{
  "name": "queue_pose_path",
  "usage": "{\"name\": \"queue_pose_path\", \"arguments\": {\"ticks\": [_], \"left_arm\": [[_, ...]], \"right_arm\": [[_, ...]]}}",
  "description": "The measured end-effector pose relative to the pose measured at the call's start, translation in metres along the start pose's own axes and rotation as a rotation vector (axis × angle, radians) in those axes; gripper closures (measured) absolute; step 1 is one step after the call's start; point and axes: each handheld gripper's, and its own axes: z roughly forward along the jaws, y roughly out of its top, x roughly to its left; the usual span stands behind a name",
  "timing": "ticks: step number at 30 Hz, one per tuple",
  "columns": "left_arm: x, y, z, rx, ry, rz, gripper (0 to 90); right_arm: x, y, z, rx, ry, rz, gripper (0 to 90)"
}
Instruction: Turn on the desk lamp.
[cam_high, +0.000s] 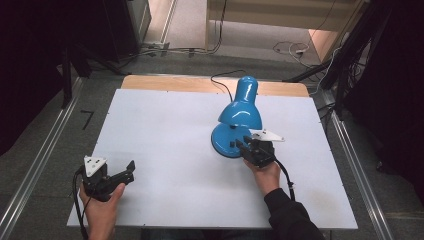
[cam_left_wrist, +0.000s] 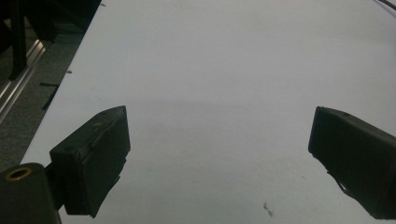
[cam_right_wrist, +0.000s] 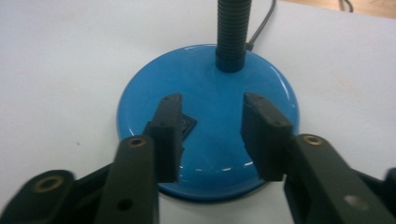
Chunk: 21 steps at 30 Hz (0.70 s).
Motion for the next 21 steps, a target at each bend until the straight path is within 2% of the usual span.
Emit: {"name": "queue_pose_path", "arguments": {"ticks": [4, 6, 21], "left_arm": [[0.001, 0.0, 0.0, -0.005, 0.001, -0.007, 6.4], [0.001, 0.0, 0.0, -0.004, 0.0, -0.007, 6.5], [0.001, 0.0, 0.0, 0.002, -0.005, -0.004, 6.4]], "right_arm": [[0.002, -0.001, 0.006, 0.002, 0.009, 0.015, 85.6], [0.003, -0.001, 0.007, -0.007, 0.019, 0.021, 87.7], [0.008, -0.002, 0.014, 0.004, 0.036, 0.017, 87.7]]}}
